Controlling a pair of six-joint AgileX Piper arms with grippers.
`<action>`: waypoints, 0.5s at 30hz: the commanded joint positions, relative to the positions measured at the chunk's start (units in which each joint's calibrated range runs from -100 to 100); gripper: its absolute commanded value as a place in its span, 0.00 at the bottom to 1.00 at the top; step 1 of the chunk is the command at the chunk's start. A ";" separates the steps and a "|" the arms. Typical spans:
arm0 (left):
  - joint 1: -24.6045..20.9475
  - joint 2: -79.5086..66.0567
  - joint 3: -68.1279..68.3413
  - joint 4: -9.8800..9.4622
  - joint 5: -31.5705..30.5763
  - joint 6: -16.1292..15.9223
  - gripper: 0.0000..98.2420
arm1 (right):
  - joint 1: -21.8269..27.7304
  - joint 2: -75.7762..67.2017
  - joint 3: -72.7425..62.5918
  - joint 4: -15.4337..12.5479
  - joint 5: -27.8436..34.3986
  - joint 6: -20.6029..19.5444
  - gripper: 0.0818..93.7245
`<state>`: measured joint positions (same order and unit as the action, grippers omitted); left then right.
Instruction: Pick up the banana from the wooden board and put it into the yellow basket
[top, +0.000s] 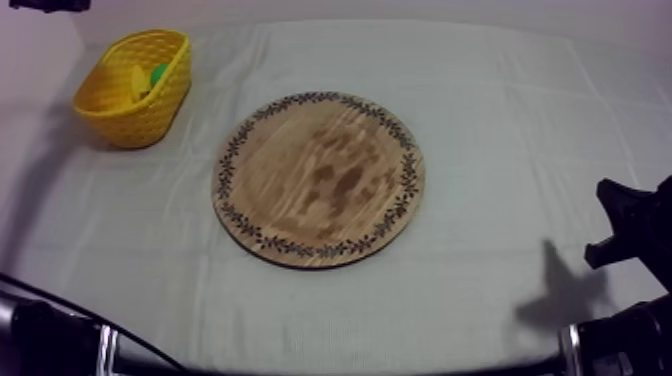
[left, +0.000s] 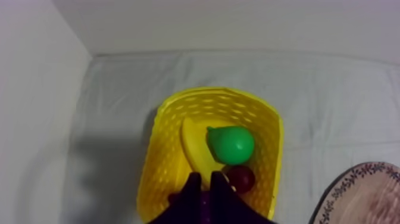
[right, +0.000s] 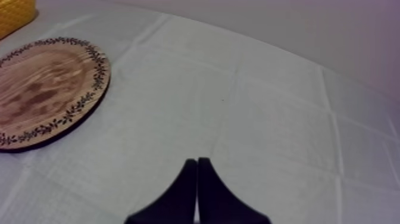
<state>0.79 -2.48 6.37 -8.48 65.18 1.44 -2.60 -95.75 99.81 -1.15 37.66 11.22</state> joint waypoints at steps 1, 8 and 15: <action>-0.01 -6.84 2.96 0.16 0.12 -0.18 0.01 | 0.00 0.00 -0.03 0.00 0.00 -0.01 0.00; -1.22 -23.28 12.33 1.34 0.04 -0.71 0.00 | 0.00 0.00 -0.03 0.00 0.00 -0.01 0.00; -1.41 -41.46 25.53 0.30 -7.17 -0.09 0.00 | 0.00 0.00 -0.03 0.00 0.00 -0.01 0.00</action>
<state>-0.75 -35.18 26.78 -7.93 60.23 1.03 -2.60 -95.75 99.81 -1.15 37.66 11.12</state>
